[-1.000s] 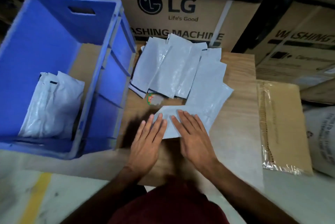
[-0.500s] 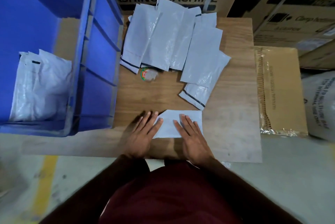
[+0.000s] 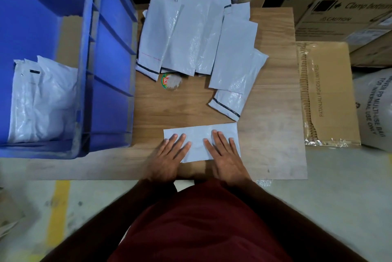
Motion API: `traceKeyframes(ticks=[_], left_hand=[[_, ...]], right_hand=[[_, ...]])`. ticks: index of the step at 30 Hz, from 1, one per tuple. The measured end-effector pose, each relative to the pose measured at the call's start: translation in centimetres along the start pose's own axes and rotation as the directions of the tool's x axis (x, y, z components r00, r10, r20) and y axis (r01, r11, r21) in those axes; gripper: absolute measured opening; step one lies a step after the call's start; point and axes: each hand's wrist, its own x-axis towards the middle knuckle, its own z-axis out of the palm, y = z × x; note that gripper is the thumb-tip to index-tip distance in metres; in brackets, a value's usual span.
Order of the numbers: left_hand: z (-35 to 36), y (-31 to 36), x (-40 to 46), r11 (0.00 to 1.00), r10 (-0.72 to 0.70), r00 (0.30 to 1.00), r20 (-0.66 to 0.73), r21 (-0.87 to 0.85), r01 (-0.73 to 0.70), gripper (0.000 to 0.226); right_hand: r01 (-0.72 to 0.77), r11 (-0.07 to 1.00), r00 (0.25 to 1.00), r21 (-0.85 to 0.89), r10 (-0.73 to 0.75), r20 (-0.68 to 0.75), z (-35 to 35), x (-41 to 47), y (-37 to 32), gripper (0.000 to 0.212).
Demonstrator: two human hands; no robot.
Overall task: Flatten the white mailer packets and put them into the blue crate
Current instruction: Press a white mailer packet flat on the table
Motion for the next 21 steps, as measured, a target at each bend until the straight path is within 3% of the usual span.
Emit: traceKeyframes(ticks=[5,12,17,21], left_hand=[[-1.6,-0.2,1.2,0.993,-0.040,0.995,0.088,-0.106,0.049,0.086],[-0.2,-0.9,1.6,0.993,-0.087,0.990,0.113,-0.074,0.096,0.073],[-0.6,1.5,2.3,0.965,-0.236,0.971,0.031,-0.110,0.238,0.071],[0.3,2.8,3.5,0.982,-0.128,0.992,0.018,-0.136,0.129,0.068]], right_hand=[[0.001,0.999,1.000,0.043,0.000,-0.028,-0.8,0.5,-1.1,0.067],[-0.025,0.998,0.999,-0.062,0.026,0.020,1.0,2.1,-1.4,0.063],[-0.027,0.999,0.999,0.041,0.029,-0.038,0.1,1.6,-1.3,0.064],[-0.130,0.991,0.985,0.033,0.133,-0.106,0.2,1.0,0.0,0.064]])
